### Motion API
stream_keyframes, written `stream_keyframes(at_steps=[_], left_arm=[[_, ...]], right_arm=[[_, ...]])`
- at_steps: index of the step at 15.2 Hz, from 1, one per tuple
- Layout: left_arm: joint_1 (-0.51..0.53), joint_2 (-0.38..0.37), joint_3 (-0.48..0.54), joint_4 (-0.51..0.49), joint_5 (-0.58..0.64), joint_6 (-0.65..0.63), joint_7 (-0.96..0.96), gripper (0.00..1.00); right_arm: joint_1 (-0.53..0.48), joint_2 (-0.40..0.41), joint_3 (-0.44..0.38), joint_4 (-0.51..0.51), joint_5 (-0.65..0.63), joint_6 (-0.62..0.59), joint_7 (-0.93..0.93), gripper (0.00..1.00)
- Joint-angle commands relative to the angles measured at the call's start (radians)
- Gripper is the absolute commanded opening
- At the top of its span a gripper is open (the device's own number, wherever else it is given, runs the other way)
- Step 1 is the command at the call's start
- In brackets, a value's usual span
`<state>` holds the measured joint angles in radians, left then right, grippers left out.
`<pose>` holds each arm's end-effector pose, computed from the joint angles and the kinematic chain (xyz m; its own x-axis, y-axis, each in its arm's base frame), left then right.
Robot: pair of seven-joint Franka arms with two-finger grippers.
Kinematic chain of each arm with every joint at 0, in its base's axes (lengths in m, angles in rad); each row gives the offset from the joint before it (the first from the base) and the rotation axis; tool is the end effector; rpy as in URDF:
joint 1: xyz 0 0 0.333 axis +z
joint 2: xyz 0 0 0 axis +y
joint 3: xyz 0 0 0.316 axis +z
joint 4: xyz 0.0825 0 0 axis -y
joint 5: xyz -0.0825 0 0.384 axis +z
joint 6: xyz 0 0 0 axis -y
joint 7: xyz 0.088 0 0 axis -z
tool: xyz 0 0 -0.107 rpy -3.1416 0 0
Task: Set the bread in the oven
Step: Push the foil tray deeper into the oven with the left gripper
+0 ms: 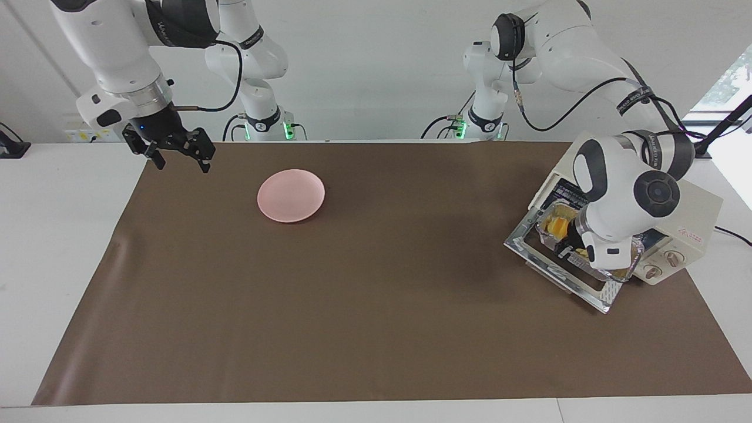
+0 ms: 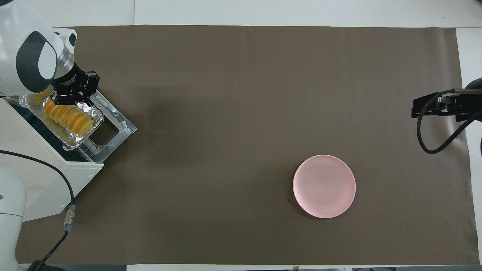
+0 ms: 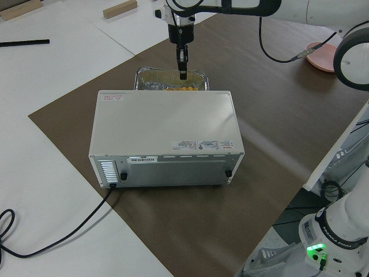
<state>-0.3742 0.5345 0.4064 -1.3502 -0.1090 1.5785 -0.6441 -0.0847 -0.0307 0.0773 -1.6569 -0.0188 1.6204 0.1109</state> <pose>0.6711 -0.0418 0.4153 0.7652 0.6261 -0.1500 0.5876 -0.7744 -0.2348 0.5481 -0.0054 0.6050 0.9931 -0.1171 -0.0035 -0.1170 -0.9929 0.0217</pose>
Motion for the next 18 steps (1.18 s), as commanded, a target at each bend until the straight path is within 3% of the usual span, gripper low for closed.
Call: stream_keyframes(at_steps=[1,13,18], left_arm=[[-0.002,-0.062,-0.001,-0.088,-0.005,-0.015,0.021,0.00],[0.009,-0.071,0.009,-0.107,0.104,-0.084,0.026,0.00],[0.009,-0.107,0.014,-0.184,0.106,-0.071,0.032,0.00]], right_arm=[[-0.009,-0.024,0.009,-0.029,-0.007,0.007,0.000,1.00],[-0.009,-0.024,0.009,-0.027,-0.006,0.007,0.001,1.00],[-0.009,-0.024,0.009,-0.027,-0.007,0.007,0.000,1.00]])
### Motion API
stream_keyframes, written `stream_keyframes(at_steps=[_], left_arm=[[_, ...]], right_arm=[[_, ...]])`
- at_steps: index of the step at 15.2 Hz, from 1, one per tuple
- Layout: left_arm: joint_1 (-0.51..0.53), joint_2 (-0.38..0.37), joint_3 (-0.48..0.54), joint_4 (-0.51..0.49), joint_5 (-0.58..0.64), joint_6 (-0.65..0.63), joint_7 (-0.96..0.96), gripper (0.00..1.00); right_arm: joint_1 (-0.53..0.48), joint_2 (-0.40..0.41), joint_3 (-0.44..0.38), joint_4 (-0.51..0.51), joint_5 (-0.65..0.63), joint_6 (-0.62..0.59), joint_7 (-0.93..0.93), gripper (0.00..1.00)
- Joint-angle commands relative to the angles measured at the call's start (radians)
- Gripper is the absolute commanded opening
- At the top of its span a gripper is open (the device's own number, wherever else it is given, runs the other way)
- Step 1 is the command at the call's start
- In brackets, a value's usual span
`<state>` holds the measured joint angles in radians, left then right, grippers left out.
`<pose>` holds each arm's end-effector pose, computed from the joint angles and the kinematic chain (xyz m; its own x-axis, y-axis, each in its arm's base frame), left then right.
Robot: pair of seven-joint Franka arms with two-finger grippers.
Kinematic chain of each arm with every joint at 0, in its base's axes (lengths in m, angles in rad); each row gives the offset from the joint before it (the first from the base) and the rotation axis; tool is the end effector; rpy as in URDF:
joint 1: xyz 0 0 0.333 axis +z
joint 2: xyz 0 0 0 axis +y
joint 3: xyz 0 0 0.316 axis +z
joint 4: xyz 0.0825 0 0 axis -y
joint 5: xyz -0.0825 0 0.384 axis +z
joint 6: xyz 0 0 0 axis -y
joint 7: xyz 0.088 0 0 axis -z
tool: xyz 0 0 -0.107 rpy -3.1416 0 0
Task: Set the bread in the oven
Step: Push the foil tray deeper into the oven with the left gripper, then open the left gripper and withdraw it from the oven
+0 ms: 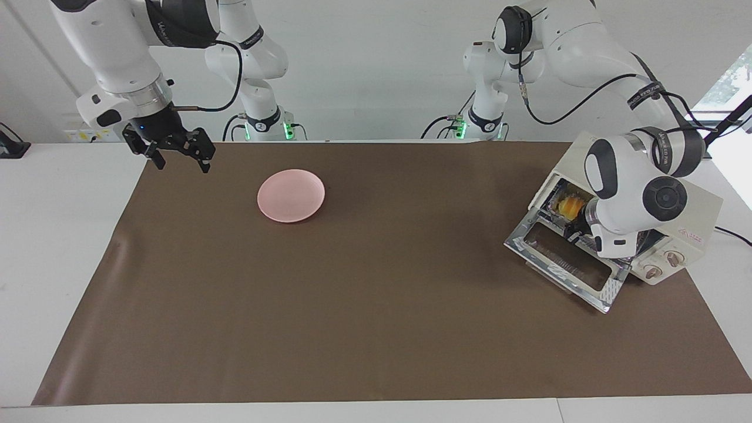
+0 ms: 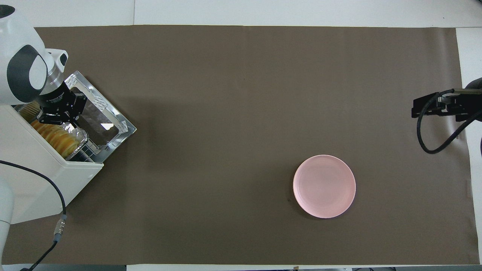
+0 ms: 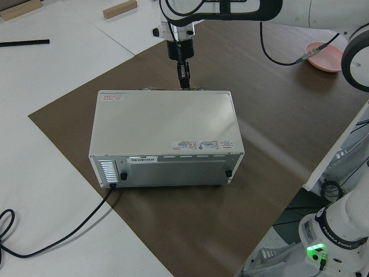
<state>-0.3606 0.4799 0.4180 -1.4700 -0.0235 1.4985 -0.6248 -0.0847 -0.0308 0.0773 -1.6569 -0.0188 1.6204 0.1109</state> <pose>0.6371 -0.0054 0.3964 0.7280 0.6476 -0.2249 0.5527 -0.7485 -0.3664 0.5481 -0.0054 0.6050 0.9931 -0.1171 -0.0034 -0.1170 -0.9929 0.0217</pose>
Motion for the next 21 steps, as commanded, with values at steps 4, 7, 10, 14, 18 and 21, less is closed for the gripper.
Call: stream_keyframes(at_steps=[4,7,10,14,18,21], left_arm=[[-0.005,-0.060,0.011,-0.099,0.048,0.048,0.011,0.00],[-0.017,-0.079,0.016,-0.156,0.050,0.106,0.000,0.00],[-0.008,-0.089,0.016,-0.168,0.050,0.118,0.014,0.00],[-0.008,-0.089,0.016,-0.148,0.051,0.137,0.048,1.00],[-0.023,-0.087,0.016,-0.118,0.051,0.166,0.117,1.00],[-0.024,-0.084,0.015,-0.084,0.085,0.218,0.206,1.00]], right_arm=[[-0.009,-0.024,0.009,-0.027,-0.007,0.007,0.001,1.00],[-0.009,-0.024,0.009,-0.027,-0.007,0.007,0.000,1.00],[-0.009,-0.024,0.009,-0.029,-0.006,0.007,0.000,1.00],[-0.009,-0.024,0.009,-0.027,-0.006,0.007,0.000,1.00],[-0.009,-0.024,0.009,-0.027,-0.007,0.007,0.000,1.00],[-0.009,-0.024,0.009,-0.027,-0.007,0.007,0.000,1.00]])
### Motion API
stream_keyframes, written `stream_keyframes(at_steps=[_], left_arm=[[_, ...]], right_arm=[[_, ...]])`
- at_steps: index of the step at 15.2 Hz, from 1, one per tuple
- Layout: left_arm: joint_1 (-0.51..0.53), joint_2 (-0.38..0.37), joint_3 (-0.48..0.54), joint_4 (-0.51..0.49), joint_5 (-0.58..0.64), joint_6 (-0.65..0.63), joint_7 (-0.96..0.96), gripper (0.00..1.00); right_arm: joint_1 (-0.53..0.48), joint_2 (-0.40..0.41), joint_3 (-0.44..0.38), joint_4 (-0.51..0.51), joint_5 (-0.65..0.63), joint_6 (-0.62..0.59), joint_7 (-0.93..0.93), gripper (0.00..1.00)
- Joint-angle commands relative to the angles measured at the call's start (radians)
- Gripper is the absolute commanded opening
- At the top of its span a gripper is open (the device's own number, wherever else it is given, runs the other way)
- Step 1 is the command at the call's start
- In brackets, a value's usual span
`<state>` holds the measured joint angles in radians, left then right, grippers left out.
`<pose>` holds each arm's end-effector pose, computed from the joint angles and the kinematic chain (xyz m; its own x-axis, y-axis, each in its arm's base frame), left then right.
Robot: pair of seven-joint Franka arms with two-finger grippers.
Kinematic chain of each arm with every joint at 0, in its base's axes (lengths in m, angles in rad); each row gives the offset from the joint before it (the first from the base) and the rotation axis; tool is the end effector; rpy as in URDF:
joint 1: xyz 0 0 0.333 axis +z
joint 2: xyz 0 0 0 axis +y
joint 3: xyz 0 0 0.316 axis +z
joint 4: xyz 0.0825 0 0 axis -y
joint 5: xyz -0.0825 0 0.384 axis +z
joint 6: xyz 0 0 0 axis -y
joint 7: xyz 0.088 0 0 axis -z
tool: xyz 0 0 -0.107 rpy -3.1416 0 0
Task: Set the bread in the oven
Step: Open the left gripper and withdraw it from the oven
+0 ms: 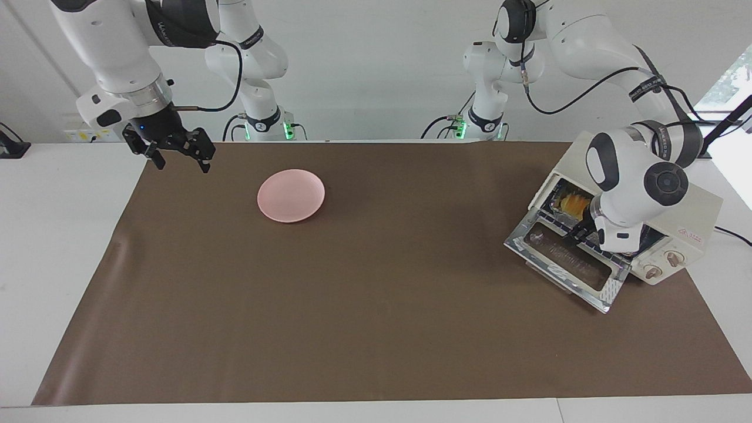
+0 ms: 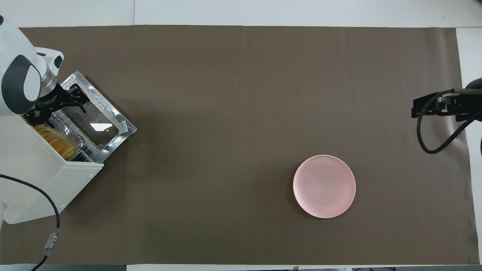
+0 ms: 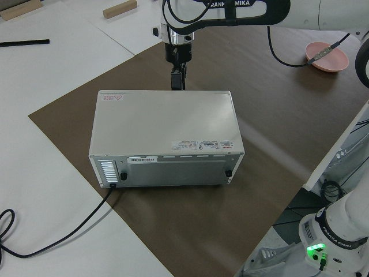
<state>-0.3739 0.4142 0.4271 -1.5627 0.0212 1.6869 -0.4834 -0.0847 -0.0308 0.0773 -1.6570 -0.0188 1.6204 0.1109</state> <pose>0.6397 0.0030 0.4063 0.8496 0.5098 -0.1353 0.4604 -0.8420 -0.2812 0.5481 -0.0054 0.6050 0.9931 -0.1171 -0.0035 -0.1170 -0.9929 0.0217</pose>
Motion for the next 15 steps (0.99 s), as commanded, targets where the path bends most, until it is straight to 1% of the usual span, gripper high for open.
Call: stream_keyframes(at_steps=[1,3,5,7,10,13,15], left_arm=[[-0.011,-0.018,0.004,0.016,0.057,0.033,0.116,1.00],[-0.028,-0.023,0.002,0.038,0.057,0.014,0.247,1.00],[-0.033,-0.038,0.002,0.073,0.056,-0.019,0.290,1.00],[-0.033,-0.070,-0.002,0.104,0.048,-0.062,0.347,1.00],[-0.045,-0.144,-0.002,0.096,0.042,-0.098,0.433,1.00],[-0.048,-0.208,-0.002,0.090,0.042,-0.176,0.506,1.00],[-0.043,-0.248,-0.002,0.086,0.042,-0.222,0.511,1.00]], right_arm=[[-0.009,-0.024,0.009,-0.029,-0.007,0.007,-0.001,1.00],[-0.009,-0.024,0.009,-0.029,-0.006,0.007,-0.001,1.00],[-0.009,-0.024,0.009,-0.027,-0.007,0.007,-0.001,1.00],[-0.009,-0.024,0.009,-0.027,-0.006,0.007,-0.001,1.00],[-0.009,-0.024,0.009,-0.027,-0.006,0.007,0.000,1.00],[-0.009,-0.024,0.009,-0.027,-0.007,0.007,-0.001,1.00],[-0.009,-0.024,0.009,-0.027,-0.006,0.007,-0.001,1.00]])
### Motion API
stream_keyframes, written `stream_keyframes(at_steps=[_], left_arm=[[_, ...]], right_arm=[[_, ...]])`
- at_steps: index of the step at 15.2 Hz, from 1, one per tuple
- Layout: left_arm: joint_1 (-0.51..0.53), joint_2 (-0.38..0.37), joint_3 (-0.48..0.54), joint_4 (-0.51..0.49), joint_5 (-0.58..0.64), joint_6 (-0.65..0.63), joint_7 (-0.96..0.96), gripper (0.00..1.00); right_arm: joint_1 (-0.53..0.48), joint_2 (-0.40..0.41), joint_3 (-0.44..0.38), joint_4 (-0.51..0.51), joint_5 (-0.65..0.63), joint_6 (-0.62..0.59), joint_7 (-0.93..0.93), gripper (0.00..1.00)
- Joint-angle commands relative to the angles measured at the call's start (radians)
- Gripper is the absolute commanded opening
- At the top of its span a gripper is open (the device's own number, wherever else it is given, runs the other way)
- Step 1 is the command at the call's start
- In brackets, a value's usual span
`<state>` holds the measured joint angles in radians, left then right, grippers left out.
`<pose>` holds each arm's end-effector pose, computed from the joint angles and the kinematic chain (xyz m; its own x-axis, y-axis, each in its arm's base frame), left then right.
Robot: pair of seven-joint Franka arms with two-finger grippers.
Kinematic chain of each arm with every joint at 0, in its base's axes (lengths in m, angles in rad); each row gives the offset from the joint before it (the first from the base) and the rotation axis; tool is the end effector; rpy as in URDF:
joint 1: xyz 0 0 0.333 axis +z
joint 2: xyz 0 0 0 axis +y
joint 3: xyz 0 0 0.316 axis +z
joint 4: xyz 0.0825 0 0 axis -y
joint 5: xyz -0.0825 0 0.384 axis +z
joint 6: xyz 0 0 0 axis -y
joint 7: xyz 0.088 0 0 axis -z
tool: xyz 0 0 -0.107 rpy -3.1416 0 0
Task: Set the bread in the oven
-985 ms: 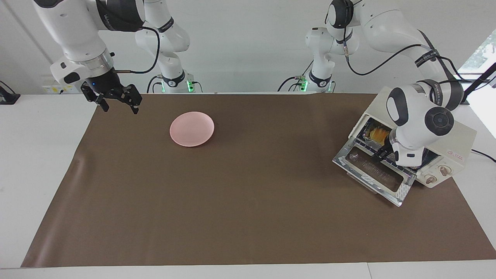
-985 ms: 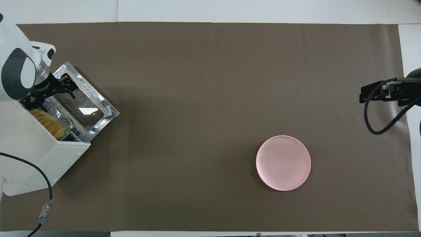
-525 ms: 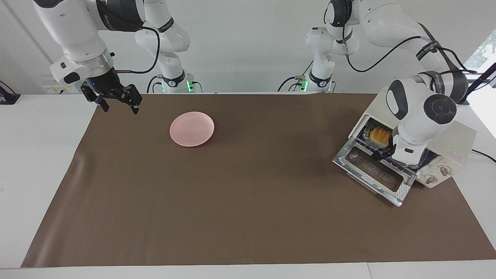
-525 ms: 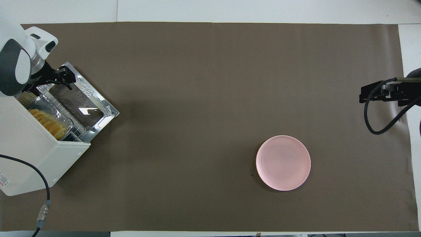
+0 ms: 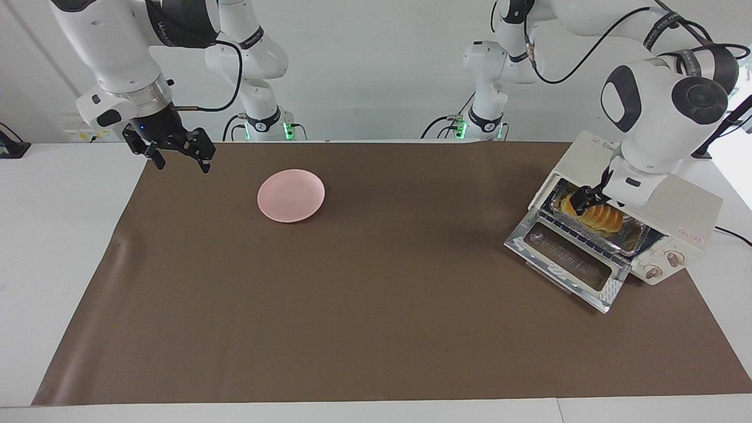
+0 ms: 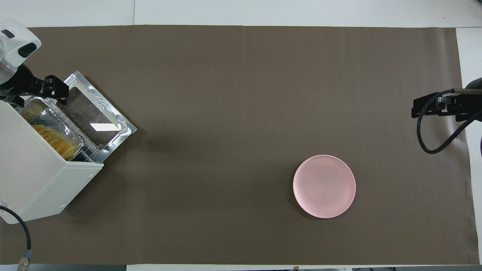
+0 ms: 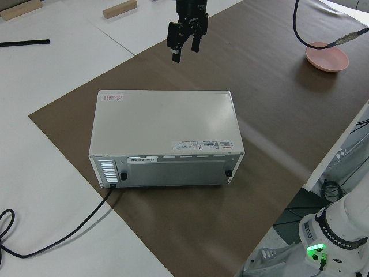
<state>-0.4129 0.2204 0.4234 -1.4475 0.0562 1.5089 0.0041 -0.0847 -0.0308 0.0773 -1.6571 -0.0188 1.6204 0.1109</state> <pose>0.6056 -0.0133 0.5599 0.9902 0.0133 -0.1392 -0.0071 -0.9894 -0.1449 0.5481 -0.0054 0.6049 0.9931 -0.1171 -0.0036 -0.1170 -0.9929 0.0217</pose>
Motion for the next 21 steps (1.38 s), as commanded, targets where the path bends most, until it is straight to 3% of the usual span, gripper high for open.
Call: stream_keyframes(at_steps=[1,7,9,12,13,17,21], left_arm=[[-0.001,-0.070,0.002,-0.036,0.007,-0.068,0.040,1.00],[0.016,-0.165,-0.018,-0.099,0.007,-0.133,0.161,1.00],[0.106,-0.171,-0.105,-0.099,0.007,-0.141,0.191,1.00],[0.319,-0.174,-0.343,-0.096,0.007,-0.142,0.189,1.00],[0.342,-0.173,-0.380,-0.094,0.007,-0.136,0.185,1.00],[0.327,-0.161,-0.388,-0.062,-0.016,-0.147,0.182,1.00],[0.333,-0.217,-0.388,-0.096,-0.021,-0.183,0.169,1.00]], right_arm=[[-0.009,-0.024,0.009,-0.029,-0.007,0.007,0.000,1.00],[-0.009,-0.024,0.009,-0.027,-0.007,0.007,0.001,1.00],[-0.009,-0.024,0.009,-0.027,-0.006,0.007,0.001,1.00],[-0.009,-0.024,0.009,-0.027,-0.006,0.007,0.000,1.00],[-0.009,-0.024,0.009,-0.027,-0.006,0.007,0.001,1.00],[-0.009,-0.024,0.009,-0.027,-0.006,0.007,0.000,1.00],[-0.009,-0.024,0.009,-0.029,-0.006,0.007,0.000,1.00]])
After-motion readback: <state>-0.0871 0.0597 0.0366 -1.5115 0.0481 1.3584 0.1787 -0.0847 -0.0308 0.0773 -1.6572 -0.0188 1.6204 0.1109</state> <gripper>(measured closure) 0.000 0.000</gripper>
